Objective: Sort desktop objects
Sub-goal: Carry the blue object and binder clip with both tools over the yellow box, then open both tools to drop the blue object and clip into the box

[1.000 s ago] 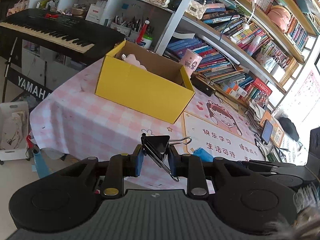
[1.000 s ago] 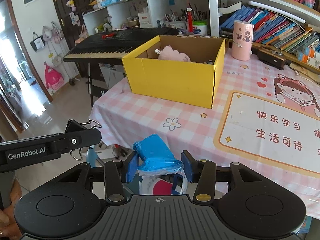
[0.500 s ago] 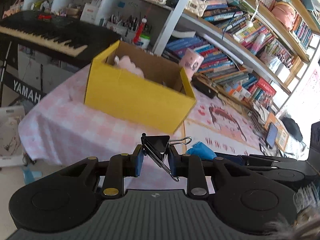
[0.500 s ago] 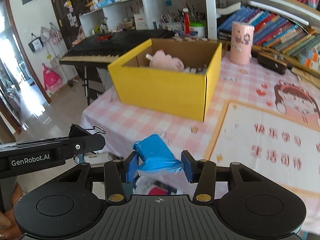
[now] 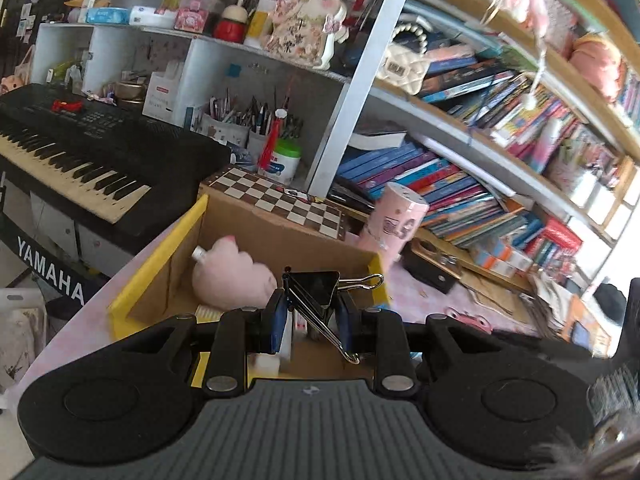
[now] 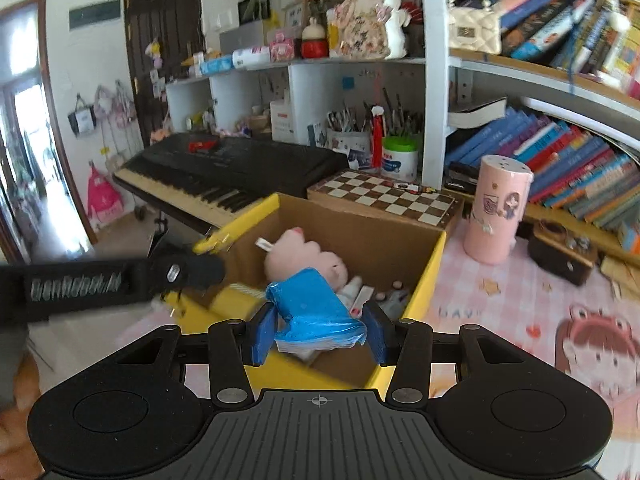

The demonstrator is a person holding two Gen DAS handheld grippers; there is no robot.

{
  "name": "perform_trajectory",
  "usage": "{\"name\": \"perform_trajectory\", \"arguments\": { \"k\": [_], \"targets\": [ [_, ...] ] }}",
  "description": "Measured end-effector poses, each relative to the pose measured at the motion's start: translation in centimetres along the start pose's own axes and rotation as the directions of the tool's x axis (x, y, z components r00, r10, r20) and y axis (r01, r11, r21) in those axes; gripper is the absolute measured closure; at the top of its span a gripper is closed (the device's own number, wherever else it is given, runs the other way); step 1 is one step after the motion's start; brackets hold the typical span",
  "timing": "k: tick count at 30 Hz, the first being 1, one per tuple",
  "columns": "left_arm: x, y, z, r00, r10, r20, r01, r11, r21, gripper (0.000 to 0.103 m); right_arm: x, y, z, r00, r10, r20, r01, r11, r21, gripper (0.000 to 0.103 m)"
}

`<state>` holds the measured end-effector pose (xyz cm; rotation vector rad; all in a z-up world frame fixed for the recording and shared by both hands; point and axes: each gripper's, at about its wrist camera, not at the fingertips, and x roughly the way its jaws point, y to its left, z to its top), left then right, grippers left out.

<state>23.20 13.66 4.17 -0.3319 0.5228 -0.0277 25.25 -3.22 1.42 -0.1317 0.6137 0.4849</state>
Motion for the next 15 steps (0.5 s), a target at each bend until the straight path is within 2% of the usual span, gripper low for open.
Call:
{"name": "perform_trajectory", "arguments": {
  "k": [4, 8, 13, 15],
  "targets": [
    [5.7, -0.5, 1.3, 0.996, 0.06, -0.073, -0.054, 0.995, 0.083, 0.079, 4.7, 0.0, 0.0, 0.997, -0.015, -0.072, 0.007, 0.994, -0.107, 0.057],
    [9.7, 0.1, 1.0, 0.982, 0.126, -0.141, -0.108, 0.986, 0.128, 0.079, 7.7, 0.6, -0.2, 0.99, 0.022, -0.14, -0.052, 0.974, -0.22, 0.057],
    [12.7, 1.0, 0.2, 0.962, 0.163, -0.22, -0.134, 0.981, 0.144, 0.078, 8.4, 0.5, 0.2, 0.98, 0.093, -0.175, -0.132, 0.964, -0.229, 0.059],
    [13.2, 1.3, -0.2, 0.956, 0.169, -0.241, -0.136, 0.98, 0.146, 0.078, 8.5, 0.1, 0.2, 0.975, 0.112, -0.193, -0.15, 0.969, -0.196, 0.061]
  ]
}}
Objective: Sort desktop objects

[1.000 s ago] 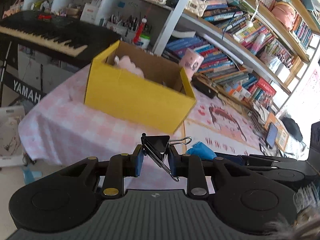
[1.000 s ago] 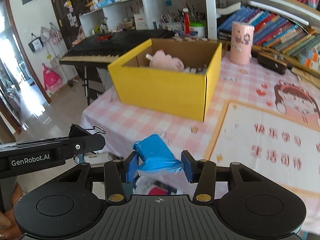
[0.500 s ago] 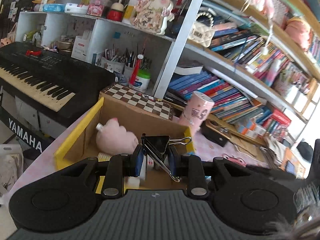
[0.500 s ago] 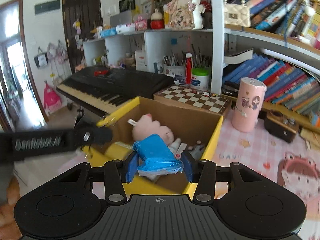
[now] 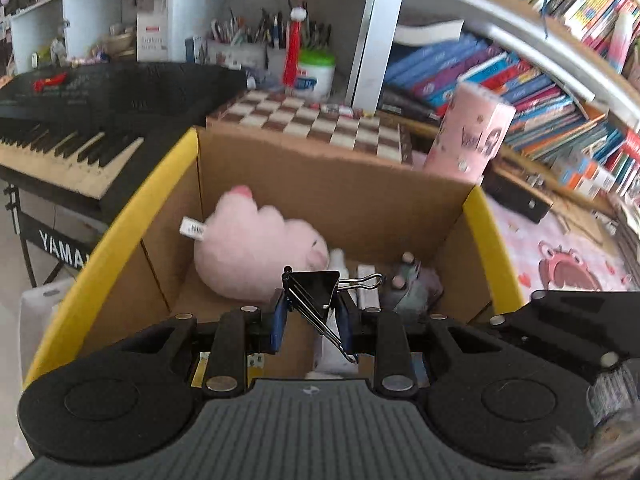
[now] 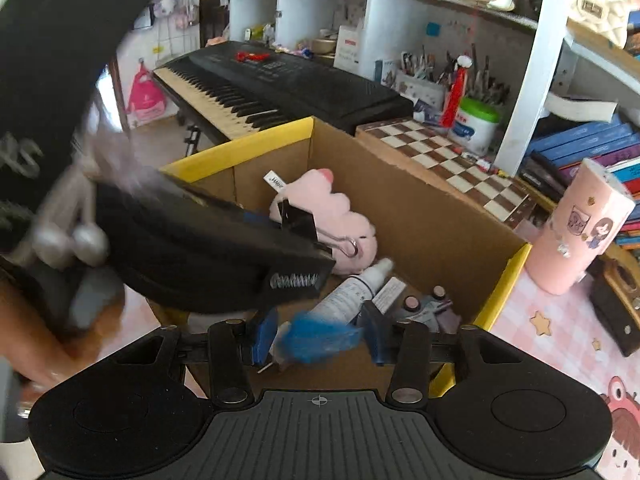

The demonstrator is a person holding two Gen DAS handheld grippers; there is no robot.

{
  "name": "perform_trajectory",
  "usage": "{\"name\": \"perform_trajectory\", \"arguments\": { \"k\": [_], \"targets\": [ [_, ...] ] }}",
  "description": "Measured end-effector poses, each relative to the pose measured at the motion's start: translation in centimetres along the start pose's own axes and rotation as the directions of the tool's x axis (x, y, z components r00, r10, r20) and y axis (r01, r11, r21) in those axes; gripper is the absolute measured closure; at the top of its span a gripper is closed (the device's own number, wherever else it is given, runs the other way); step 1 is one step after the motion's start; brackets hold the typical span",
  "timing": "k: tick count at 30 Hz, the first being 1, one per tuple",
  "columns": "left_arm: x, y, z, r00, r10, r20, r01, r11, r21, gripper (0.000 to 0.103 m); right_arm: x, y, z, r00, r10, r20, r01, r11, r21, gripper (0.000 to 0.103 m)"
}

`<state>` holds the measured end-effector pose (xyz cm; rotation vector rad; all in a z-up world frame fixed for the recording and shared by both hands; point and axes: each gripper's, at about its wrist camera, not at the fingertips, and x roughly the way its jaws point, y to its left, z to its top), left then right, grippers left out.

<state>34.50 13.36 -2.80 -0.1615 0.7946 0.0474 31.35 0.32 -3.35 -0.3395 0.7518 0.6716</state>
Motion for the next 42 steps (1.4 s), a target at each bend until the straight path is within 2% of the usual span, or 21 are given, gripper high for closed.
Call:
{"name": "perform_trajectory", "arguments": {
  "k": [4, 6, 7, 9, 11, 12, 14, 15, 19, 22, 24, 32, 37, 42],
  "targets": [
    [0.3, 0.1, -0.6, 1.0, 0.007, -0.019, -0.007, 1.0, 0.005, 0.078, -0.3, -0.7, -0.3, 1.0, 0.013, -0.006, -0.012, 0.997, 0.071, 0.061],
    [0.1, 0.0, -0.8, 1.0, 0.016, -0.003, -0.016, 1.0, 0.005, 0.074, -0.4, -0.6, -0.4, 1.0, 0.009, -0.006, -0.008, 0.997, 0.075, 0.061],
    [-0.3, -0.1, -0.9, 1.0, 0.025, 0.017, -0.025, 1.0, 0.004, 0.069, -0.4, -0.6, -0.4, 1.0, 0.005, -0.004, -0.005, 0.997, 0.076, 0.06],
    [-1.5, -0.5, -1.1, 0.997, 0.031, 0.069, -0.032, 0.999, 0.008, 0.048, -0.3, -0.8, -0.3, 1.0, -0.008, -0.001, 0.008, 0.997, 0.081, 0.057],
    [-2.7, -1.0, -1.2, 0.993, 0.03, 0.116, -0.032, 0.999, 0.022, 0.033, -0.3, -0.9, -0.2, 1.0, -0.032, 0.0, 0.031, 0.996, 0.085, 0.056],
    [-3.7, -1.2, -1.3, 0.988, 0.023, 0.15, -0.028, 0.999, 0.032, 0.025, -0.6, -0.8, -0.3, 0.999, -0.046, 0.01, 0.045, 0.995, 0.088, 0.053],
    [-5.6, -1.4, -1.4, 0.978, 0.023, 0.206, -0.03, 0.999, 0.031, 0.018, -1.7, -0.7, -0.5, 0.996, -0.083, 0.032, 0.079, 0.991, 0.105, 0.041],
    [-6.9, -1.4, -1.6, 0.97, 0.02, 0.242, -0.026, 0.999, 0.024, 0.017, -2.3, -0.8, -0.6, 0.994, -0.1, 0.045, 0.094, 0.988, 0.121, 0.038],
    [-12.0, -0.8, -2.7, 0.934, 0.0, 0.357, 0.001, 1.0, -0.004, 0.012, -5.9, -1.0, -1.5, 0.983, -0.149, 0.107, 0.124, 0.968, 0.217, 0.038],
    [-15.4, -0.4, -4.5, 0.916, -0.004, 0.402, 0.0, 1.0, 0.01, 0.004, -8.8, -0.7, -2.7, 0.968, -0.204, 0.145, 0.157, 0.947, 0.279, 0.038],
    [-17.4, -0.1, -5.9, 0.909, -0.011, 0.417, 0.001, 1.0, 0.025, 0.003, -10.7, -0.2, -3.6, 0.959, -0.233, 0.161, 0.175, 0.934, 0.312, 0.038],
    [-22.4, -0.3, -11.1, 0.919, 0.004, 0.395, -0.03, 0.998, 0.06, 0.0, -16.8, 3.5, -7.8, 0.922, -0.344, 0.176, 0.246, 0.873, 0.421, 0.038],
    [-24.6, -1.0, -14.7, 0.93, -0.007, 0.366, -0.034, 0.994, 0.106, 0.0, -19.7, 5.8, -11.3, 0.901, -0.414, 0.13, 0.292, 0.8, 0.524, 0.038],
    [-25.6, -1.2, -18.3, 0.94, -0.002, 0.341, -0.042, 0.992, 0.122, 0.0, -21.7, 8.9, -15.1, 0.866, -0.496, 0.066, 0.388, 0.75, 0.535, 0.038]
  ]
}}
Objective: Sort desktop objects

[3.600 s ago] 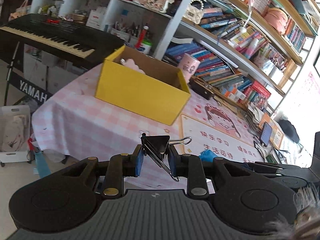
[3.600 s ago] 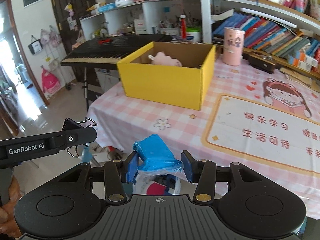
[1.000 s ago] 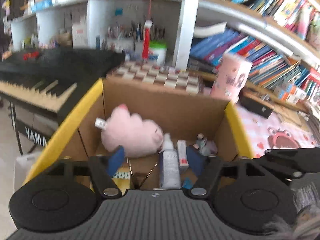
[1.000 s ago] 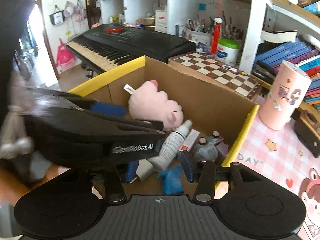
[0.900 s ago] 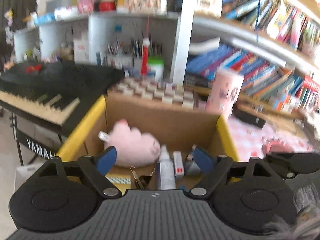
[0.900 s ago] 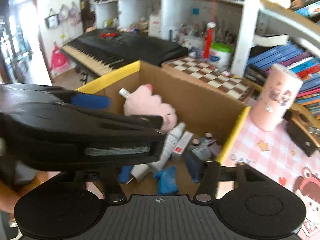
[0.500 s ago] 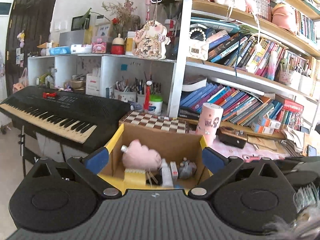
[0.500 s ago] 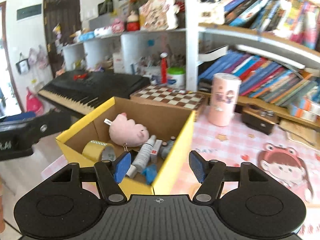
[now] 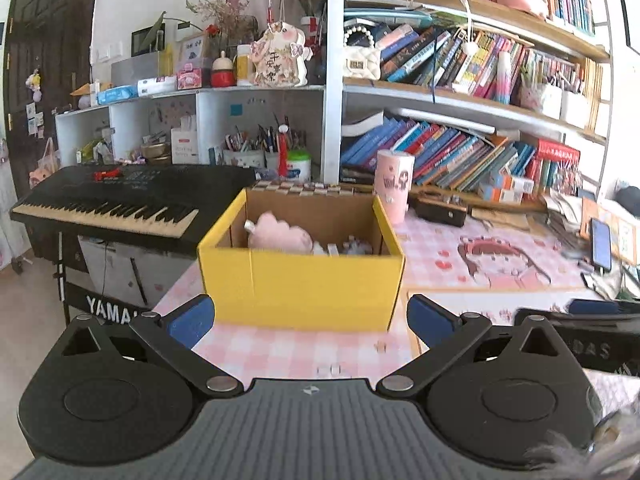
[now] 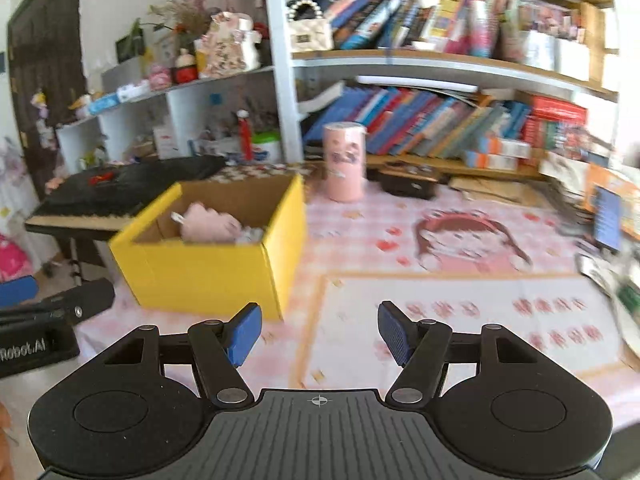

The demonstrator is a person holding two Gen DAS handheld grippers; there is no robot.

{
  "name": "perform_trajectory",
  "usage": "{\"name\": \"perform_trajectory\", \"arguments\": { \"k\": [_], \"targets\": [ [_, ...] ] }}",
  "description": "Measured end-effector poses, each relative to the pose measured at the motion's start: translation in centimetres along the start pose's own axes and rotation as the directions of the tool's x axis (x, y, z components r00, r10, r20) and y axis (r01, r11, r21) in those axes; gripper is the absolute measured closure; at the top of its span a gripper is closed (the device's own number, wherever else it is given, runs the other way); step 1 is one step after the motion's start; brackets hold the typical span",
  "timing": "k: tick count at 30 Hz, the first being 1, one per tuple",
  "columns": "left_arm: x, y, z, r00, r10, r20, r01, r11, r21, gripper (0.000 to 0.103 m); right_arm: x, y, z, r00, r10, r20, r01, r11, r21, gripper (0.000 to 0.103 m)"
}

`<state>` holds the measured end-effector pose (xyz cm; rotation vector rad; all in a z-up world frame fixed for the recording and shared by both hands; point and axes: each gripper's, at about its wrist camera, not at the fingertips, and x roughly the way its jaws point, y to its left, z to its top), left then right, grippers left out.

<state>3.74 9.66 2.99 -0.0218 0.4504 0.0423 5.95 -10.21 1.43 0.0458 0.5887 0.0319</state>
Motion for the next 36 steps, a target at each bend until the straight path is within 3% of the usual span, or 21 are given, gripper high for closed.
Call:
{"name": "perform_trajectory", "arguments": {
  "k": [3, 10, 15, 29, 36],
  "targets": [
    [-1.3, -0.4, -1.5, 1.0, 0.015, -0.01, -0.015, 1.0, 0.016, 0.0, -1.8, -0.2, -1.7, 0.999, -0.034, -0.01, 0.034, 0.999, 0.003, 0.038],
    [-3.3, -1.8, -2.6, 0.999, -0.039, -0.021, 0.041, 0.995, 0.094, 0.0, -4.1, -0.7, -3.3, 0.998, -0.055, -0.024, 0.055, 0.998, 0.03, 0.038],
    [-3.4, -2.1, -2.9, 0.999, -0.032, -0.038, 0.035, 0.996, 0.078, 0.0, -4.8, -0.8, -3.9, 0.997, -0.071, -0.025, 0.072, 0.997, 0.021, 0.029],
    [-4.3, -2.6, -3.8, 0.994, -0.02, -0.11, 0.026, 0.999, 0.048, 0.0, -5.4, -1.3, -4.9, 0.996, -0.052, -0.07, 0.054, 0.998, 0.026, 0.027],
    [-4.7, -2.8, -3.9, 0.993, -0.025, -0.115, 0.031, 0.998, 0.055, 0.0, -5.9, -1.4, -5.0, 0.996, -0.062, -0.066, 0.063, 0.998, 0.022, 0.017]
  ]
}}
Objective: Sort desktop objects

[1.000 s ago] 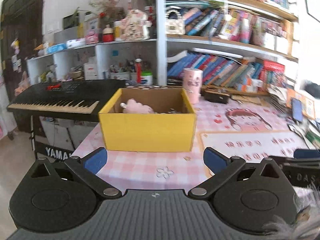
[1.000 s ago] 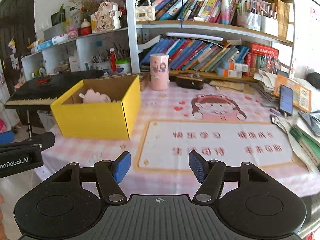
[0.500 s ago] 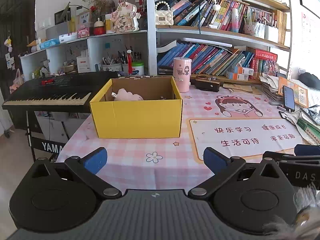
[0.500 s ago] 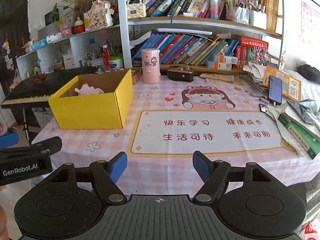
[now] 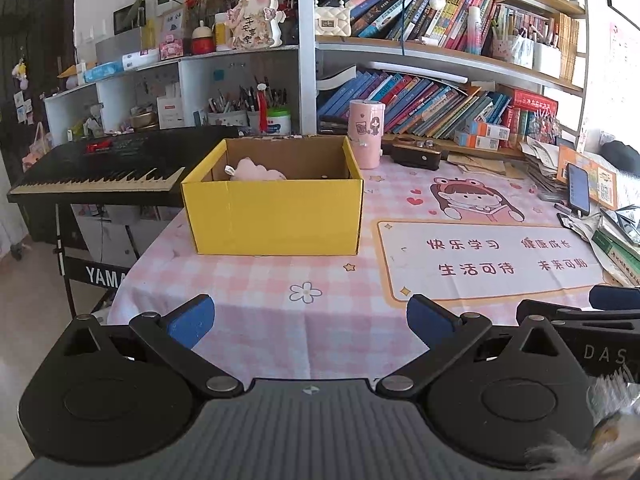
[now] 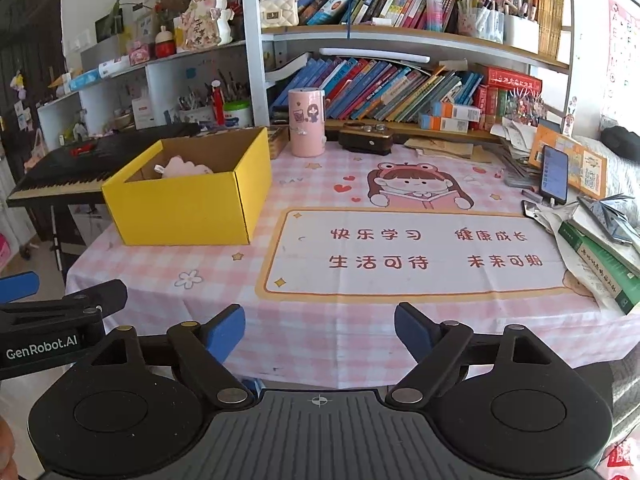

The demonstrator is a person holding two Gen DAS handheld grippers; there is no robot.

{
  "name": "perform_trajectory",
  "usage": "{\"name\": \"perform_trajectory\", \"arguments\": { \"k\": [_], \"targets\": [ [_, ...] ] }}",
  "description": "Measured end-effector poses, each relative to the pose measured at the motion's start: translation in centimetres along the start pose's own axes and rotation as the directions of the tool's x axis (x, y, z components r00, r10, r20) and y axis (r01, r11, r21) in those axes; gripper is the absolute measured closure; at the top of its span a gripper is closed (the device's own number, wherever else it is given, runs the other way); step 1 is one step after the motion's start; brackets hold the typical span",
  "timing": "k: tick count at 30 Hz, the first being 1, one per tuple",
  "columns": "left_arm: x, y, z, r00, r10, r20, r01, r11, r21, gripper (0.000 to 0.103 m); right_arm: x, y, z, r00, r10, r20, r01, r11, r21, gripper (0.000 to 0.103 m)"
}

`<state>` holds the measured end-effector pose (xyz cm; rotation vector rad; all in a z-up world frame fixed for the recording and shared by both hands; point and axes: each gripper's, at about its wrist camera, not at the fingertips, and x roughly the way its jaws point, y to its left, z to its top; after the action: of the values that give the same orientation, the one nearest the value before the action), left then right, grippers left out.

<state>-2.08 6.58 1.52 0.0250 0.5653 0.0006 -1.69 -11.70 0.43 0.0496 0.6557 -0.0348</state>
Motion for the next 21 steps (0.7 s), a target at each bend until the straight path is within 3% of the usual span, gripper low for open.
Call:
{"name": "perform_trajectory", "arguments": {
  "k": [6, 21],
  "targets": [
    [-0.4, -0.18, -0.15, 1.0, -0.008, 0.003, 0.008, 1.0, 0.008, 0.0, -0.06, -0.23, -0.08, 1.0, -0.022, -0.011, 0.022, 1.0, 0.01, 0.006],
    [-0.21, 0.23, -0.33, 1.0, -0.023, -0.014, 0.023, 1.0, -0.008, 0.0, -0.18, 0.14, -0.16, 1.0, -0.02, -0.022, 0.02, 1.0, 0.011, 0.005]
  ]
}}
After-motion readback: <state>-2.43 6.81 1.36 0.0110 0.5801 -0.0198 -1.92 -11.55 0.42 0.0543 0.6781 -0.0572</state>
